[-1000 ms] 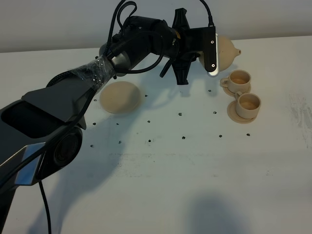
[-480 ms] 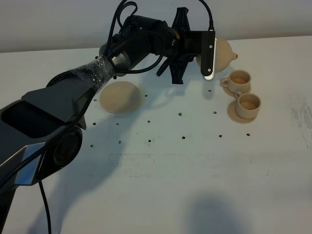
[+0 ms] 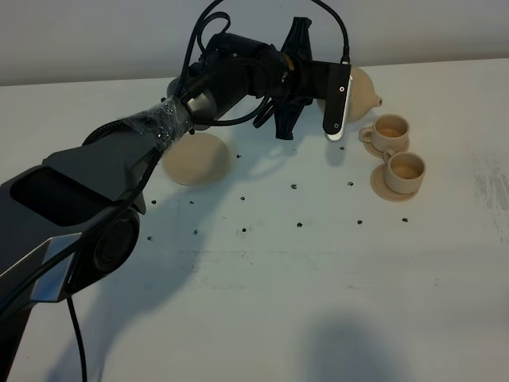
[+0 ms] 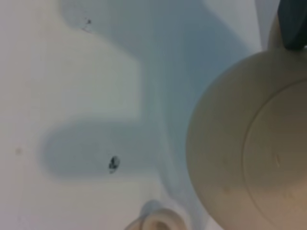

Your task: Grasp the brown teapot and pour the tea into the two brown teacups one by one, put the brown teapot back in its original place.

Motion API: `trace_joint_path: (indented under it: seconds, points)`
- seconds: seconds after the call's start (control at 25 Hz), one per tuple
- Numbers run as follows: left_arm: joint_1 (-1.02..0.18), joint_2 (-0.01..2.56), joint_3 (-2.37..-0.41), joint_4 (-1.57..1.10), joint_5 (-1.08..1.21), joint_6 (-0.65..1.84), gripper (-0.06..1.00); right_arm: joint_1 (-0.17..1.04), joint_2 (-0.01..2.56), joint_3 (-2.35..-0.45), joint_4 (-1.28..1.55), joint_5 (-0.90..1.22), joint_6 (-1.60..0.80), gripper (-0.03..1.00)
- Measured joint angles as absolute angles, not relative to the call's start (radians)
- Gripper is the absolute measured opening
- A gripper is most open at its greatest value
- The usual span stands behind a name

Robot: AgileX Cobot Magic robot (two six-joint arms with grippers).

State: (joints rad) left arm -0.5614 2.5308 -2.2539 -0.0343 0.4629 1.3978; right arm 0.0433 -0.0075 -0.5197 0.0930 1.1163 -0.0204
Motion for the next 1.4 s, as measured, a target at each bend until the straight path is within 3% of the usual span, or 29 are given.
trace_joint_path:
  seconds: [1.4]
  points:
    - [-0.599, 2.542, -2.254, 0.15, 0.371, 1.403, 0.1, 0.043, -0.007, -0.52, 0.093, 1.116, -0.02, 0.4]
